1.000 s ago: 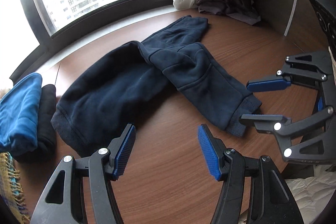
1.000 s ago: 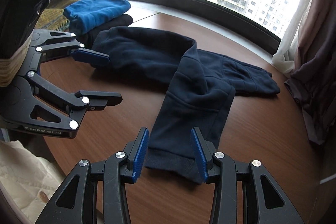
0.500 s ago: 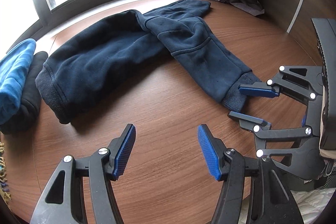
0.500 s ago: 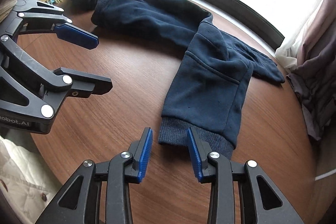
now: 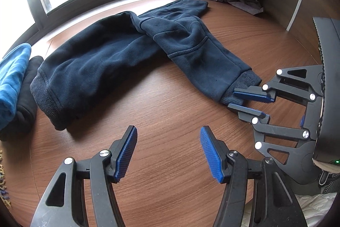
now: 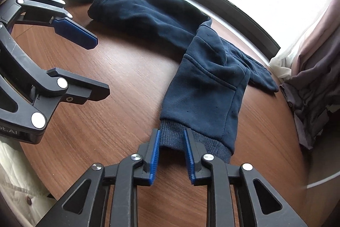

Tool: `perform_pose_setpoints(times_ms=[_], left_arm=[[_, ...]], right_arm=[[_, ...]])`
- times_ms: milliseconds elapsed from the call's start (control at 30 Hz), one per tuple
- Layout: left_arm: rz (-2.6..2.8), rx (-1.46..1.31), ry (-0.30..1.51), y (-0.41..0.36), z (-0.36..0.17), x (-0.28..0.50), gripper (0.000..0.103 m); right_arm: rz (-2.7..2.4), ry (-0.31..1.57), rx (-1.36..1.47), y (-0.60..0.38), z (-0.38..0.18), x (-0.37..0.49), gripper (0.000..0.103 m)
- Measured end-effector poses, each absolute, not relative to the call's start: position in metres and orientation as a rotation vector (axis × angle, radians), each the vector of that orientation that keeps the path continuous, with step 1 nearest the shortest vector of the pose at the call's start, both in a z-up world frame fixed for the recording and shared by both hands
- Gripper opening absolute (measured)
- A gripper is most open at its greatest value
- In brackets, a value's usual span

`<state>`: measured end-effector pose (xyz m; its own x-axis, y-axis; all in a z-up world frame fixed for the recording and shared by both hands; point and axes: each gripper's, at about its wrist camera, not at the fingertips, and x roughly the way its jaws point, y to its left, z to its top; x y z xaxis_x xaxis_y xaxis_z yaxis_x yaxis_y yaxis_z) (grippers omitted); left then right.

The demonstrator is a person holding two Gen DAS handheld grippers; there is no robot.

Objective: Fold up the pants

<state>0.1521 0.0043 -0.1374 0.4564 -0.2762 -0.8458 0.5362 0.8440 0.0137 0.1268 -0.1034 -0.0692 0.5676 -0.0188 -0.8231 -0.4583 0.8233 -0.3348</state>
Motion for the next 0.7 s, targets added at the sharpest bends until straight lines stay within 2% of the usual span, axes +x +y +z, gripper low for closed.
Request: perform_pose_setpoints(times_ms=[67, 133, 433, 700], left_arm=[[-0.506, 0.291, 0.978, 0.004, -0.137, 0.154, 0.061], [-0.493, 0.287, 0.977, 0.003, -0.136, 0.155, 0.061], [-0.402, 0.212, 0.906, -0.012, -0.107, 0.167, 0.061], [-0.265, 0.142, 0.844, -0.044, -0.079, 0.19, 0.061]], right_arm=[[0.274, 0.944, -0.561, -0.103, -0.068, 0.128, 0.008], [0.278, 0.951, -0.535, -0.107, -0.065, 0.13, 0.007], [0.267, 0.852, -0.377, -0.15, -0.003, 0.149, 0.006], [0.299, 0.752, -0.379, -0.199, 0.041, 0.192, 0.006]])
